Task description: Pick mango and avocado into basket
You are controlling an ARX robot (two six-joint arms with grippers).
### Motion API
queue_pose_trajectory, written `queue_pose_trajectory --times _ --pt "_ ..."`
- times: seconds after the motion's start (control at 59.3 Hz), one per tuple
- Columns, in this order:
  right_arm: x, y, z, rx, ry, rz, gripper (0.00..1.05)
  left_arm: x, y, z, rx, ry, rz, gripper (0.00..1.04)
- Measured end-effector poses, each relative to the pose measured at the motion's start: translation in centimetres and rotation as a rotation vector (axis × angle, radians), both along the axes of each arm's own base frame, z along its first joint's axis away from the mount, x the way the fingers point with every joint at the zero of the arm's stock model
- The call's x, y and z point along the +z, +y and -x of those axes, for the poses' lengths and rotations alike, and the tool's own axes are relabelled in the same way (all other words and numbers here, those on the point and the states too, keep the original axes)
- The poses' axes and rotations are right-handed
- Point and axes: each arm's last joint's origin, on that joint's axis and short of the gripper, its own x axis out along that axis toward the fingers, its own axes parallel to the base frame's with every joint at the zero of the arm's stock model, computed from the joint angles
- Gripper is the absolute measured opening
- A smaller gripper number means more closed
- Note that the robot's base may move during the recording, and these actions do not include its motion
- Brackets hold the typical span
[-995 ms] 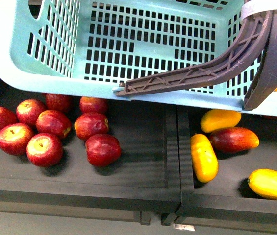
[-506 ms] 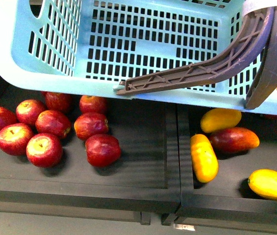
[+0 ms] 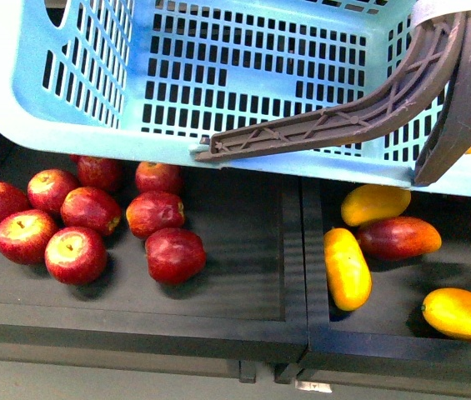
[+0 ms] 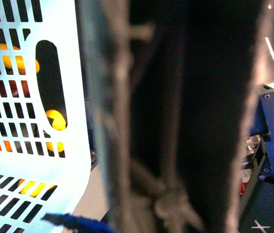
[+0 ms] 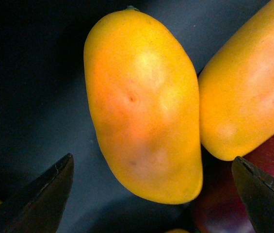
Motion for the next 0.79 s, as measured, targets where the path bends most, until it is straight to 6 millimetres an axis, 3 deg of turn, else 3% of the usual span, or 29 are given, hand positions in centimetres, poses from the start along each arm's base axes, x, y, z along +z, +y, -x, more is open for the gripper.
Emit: queue_pose_trajectory --times 0.219,0.556,0.658,0.793 --pt "-1.5 -1.2 -2.1 -0.051 -0.049 -0.053 0.96 0.0 0.0 0.0 0.000 0.000 0.000 0.08" --pt "-2.6 -2.8 -2.7 -0.045 -0.072 -0.052 0.96 0.0 0.0 0.0 0.000 0.000 0.000 0.08" --pt "-2.8 -3.4 -2.6 -0.043 -0.081 -0.047 0.80 0.0 0.0 0.0 0.000 0.000 0.000 0.08" --pt "-2.8 -3.9 -2.4 -0.049 -0.093 -0.052 0.70 0.0 0.0 0.0 0.000 -0.001 0.000 0.08"
